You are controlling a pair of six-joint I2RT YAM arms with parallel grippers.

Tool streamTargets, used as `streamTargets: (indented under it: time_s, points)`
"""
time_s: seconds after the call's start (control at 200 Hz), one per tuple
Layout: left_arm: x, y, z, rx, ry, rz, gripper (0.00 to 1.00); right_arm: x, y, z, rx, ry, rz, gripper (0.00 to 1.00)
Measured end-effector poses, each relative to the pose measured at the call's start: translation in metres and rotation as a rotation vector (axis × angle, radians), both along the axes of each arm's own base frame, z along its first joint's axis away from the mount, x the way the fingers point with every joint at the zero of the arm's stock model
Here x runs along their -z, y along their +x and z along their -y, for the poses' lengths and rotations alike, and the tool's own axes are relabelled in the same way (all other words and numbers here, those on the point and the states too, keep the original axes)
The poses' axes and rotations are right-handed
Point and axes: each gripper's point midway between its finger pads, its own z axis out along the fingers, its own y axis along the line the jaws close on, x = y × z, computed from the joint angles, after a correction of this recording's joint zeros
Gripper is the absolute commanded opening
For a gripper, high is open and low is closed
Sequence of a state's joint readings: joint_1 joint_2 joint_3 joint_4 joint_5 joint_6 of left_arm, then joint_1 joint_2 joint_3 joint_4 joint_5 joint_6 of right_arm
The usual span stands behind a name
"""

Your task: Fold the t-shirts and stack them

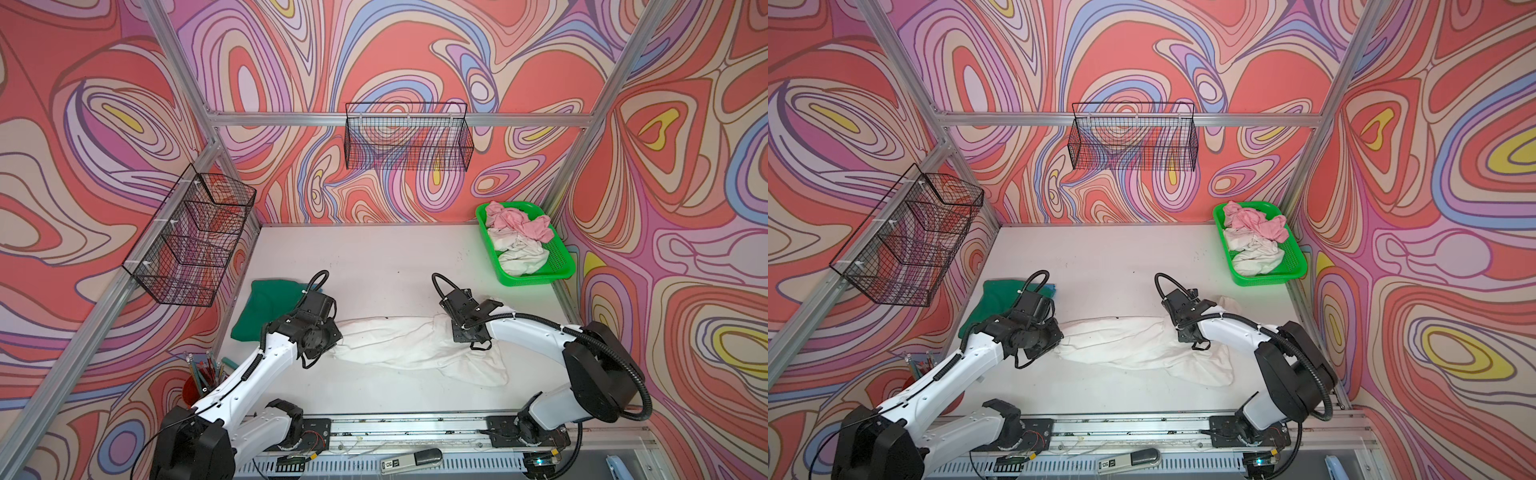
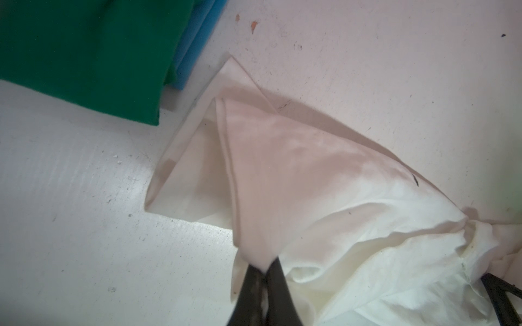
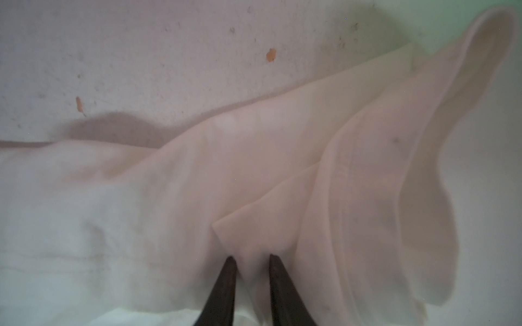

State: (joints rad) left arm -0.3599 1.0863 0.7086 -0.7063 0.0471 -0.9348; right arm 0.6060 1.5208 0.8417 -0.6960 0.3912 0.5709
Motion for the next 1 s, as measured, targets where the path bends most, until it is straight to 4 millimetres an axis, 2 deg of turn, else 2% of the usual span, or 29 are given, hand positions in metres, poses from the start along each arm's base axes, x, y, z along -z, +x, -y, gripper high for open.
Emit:
streamTargets:
  time_s: [0.12,0.21,0.376,0.476,0.551,0.621,0.691,0.726,0.736,0.761,0.771,0.861,1.001]
  points:
    - [0.000,0.000,0.000,0.000,0.001,0.000,0.00,-0.001,0.000,0.002,0.002,-0.011,0.002,0.11]
    - [0.000,0.000,-0.001,0.001,0.005,0.002,0.00,-0.002,0.000,0.003,0.005,-0.018,0.005,0.00]
    - [0.000,0.000,-0.001,0.004,0.010,0.003,0.00,-0.009,0.004,0.005,0.007,-0.032,0.025,0.00]
    - [0.000,0.000,-0.001,0.007,0.012,0.005,0.00,-0.026,0.010,0.003,0.010,-0.013,0.066,0.00]
    - [-0.002,0.001,-0.002,0.009,0.016,0.006,0.00,-0.047,0.018,-0.001,0.016,0.013,0.119,0.00]
    - [-0.011,0.005,-0.004,0.006,0.017,0.019,0.00,-0.076,0.028,-0.003,0.028,0.051,0.187,0.00]
    - [-0.031,0.016,-0.006,-0.008,0.008,0.059,0.00,-0.109,0.037,0.000,0.049,0.091,0.259,0.00]
    - [-0.042,0.022,-0.007,-0.013,0.003,0.084,0.00,-0.132,0.044,0.004,0.070,0.117,0.312,0.00]
    - [-0.049,0.026,-0.008,-0.016,0.001,0.099,0.00,-0.144,0.046,0.008,0.081,0.129,0.338,0.00]
    - [-0.056,0.029,-0.009,-0.021,-0.002,0.114,0.00,-0.154,0.049,0.011,0.091,0.138,0.360,0.00]
    - [-0.059,0.031,-0.009,-0.024,-0.004,0.122,0.00,-0.165,0.051,0.013,0.099,0.149,0.384,0.00]
    - [-0.102,0.050,-0.015,-0.045,-0.019,0.220,0.00,-0.229,0.060,0.034,0.153,0.198,0.521,0.00]
    - [-0.161,0.067,-0.025,-0.063,-0.025,0.338,0.00,-0.320,0.057,0.056,0.188,0.232,0.708,0.00]
